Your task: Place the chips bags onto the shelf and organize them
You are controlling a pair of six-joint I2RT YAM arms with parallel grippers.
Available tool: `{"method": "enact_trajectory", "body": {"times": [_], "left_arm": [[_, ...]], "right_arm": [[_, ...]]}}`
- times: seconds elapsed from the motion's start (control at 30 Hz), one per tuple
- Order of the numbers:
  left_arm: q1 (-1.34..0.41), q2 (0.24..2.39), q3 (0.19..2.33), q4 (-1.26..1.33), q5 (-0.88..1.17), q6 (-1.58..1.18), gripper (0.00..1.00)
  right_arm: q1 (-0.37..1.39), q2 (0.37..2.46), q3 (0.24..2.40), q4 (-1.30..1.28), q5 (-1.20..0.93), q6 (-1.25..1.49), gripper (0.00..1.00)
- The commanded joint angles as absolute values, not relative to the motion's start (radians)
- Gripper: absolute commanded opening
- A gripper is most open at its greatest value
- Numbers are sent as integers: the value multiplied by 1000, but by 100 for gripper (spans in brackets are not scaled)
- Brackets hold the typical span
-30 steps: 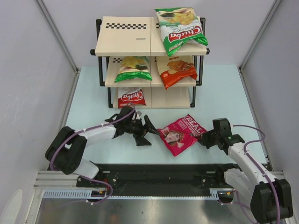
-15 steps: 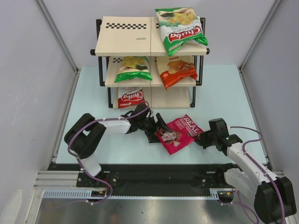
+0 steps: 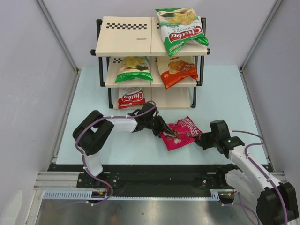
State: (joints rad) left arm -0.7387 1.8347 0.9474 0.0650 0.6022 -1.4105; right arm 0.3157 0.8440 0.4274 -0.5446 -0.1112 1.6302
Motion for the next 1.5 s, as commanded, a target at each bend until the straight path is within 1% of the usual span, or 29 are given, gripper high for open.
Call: {"method": "enact_trajectory", "body": {"times": [0.0, 0.03, 0.13, 0.17, 0.2, 0.27, 0.33, 0.37, 0.4, 0.43, 0.53, 0.6, 0.77, 0.93, 1.0, 1.27, 1.47], "left_arm": [[-747, 1790, 994, 91, 635, -1433, 19], [-746, 1780, 991, 84, 644, -1427, 17], [-727, 1729, 965, 87, 686, -1425, 11], [-720, 1698, 957, 81, 690, -1425, 11], [-703, 1684, 956, 72, 689, -1416, 10], [-681, 1640, 960, 33, 675, -1401, 9], [-669, 1609, 965, 17, 648, -1390, 6], [-660, 1582, 960, 21, 637, -1402, 4], [-655, 1568, 953, 37, 626, -1419, 3], [-647, 1557, 918, 111, 614, -1443, 1], [-638, 1534, 865, 240, 595, -1525, 0], [-635, 1552, 879, 250, 600, -1519, 0], [-635, 1568, 1009, 212, 569, -1416, 0], [-635, 1586, 1110, 178, 516, -1350, 0], [-635, 1585, 1118, 186, 473, -1336, 0], [-643, 1585, 1086, 244, 356, -1283, 0], [-652, 1572, 942, 488, 219, -1209, 0]], "right_arm": [[273, 827, 431, -538, -144, 1651, 1], [255, 827, 431, -538, -161, 1640, 3], [183, 821, 433, -535, -175, 1606, 15], [164, 819, 436, -529, -176, 1594, 23], [138, 821, 439, -508, -178, 1573, 28], [66, 834, 452, -479, -198, 1548, 32], [8, 854, 469, -445, -222, 1505, 35], [-21, 876, 494, -436, -230, 1491, 38], [-38, 891, 503, -425, -245, 1468, 39], [-73, 909, 515, -420, -255, 1462, 41], [-136, 933, 541, -390, -279, 1439, 43], [-175, 966, 551, -367, -297, 1424, 43], [-261, 1054, 589, -302, -336, 1387, 43], [-272, 1134, 626, -213, -330, 1411, 43], [-272, 1155, 629, -175, -328, 1419, 43], [-259, 1219, 661, -158, -362, 1431, 43], [-250, 1291, 703, -164, -383, 1411, 42]]}}
